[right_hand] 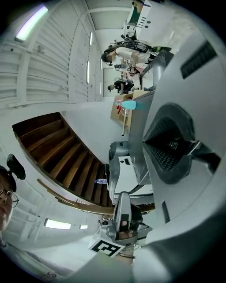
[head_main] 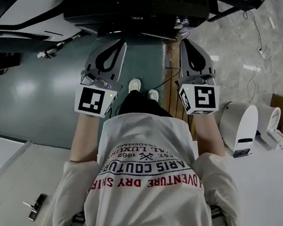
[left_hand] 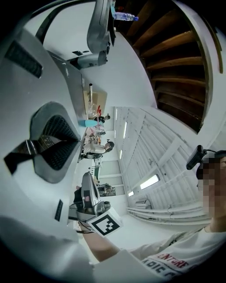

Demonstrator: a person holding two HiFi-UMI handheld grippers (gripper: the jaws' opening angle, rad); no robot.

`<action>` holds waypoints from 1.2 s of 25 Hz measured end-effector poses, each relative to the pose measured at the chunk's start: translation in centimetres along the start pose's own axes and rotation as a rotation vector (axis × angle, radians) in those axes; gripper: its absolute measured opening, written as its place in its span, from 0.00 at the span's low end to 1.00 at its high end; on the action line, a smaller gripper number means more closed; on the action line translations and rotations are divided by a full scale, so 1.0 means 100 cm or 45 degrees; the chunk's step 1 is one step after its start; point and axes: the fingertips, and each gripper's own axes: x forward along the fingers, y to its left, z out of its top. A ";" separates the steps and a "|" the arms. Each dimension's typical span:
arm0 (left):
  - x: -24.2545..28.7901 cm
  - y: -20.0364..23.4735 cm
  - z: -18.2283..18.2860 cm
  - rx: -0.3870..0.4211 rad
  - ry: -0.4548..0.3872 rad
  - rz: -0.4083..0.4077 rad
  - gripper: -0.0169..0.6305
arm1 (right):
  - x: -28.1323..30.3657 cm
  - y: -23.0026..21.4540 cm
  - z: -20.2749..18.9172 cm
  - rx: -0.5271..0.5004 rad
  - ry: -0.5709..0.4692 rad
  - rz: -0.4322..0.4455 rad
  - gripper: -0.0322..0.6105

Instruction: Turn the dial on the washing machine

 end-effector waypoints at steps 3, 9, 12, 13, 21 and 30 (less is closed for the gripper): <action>-0.008 -0.005 0.008 0.005 -0.007 -0.013 0.05 | -0.009 0.005 0.006 -0.040 -0.012 0.011 0.09; -0.014 -0.007 0.008 0.010 0.006 -0.022 0.05 | -0.013 0.007 0.012 -0.021 -0.022 0.005 0.09; -0.015 -0.009 0.006 0.009 0.011 -0.026 0.05 | -0.015 0.009 0.012 -0.029 -0.023 0.011 0.09; -0.015 -0.009 0.006 0.010 0.012 -0.026 0.05 | -0.015 0.010 0.011 -0.031 -0.021 0.014 0.09; -0.014 -0.009 0.005 -0.018 0.014 -0.015 0.05 | -0.014 0.009 0.013 -0.014 -0.015 0.022 0.09; -0.018 -0.002 0.009 -0.002 0.006 0.016 0.05 | -0.018 0.014 0.017 -0.009 -0.018 0.044 0.09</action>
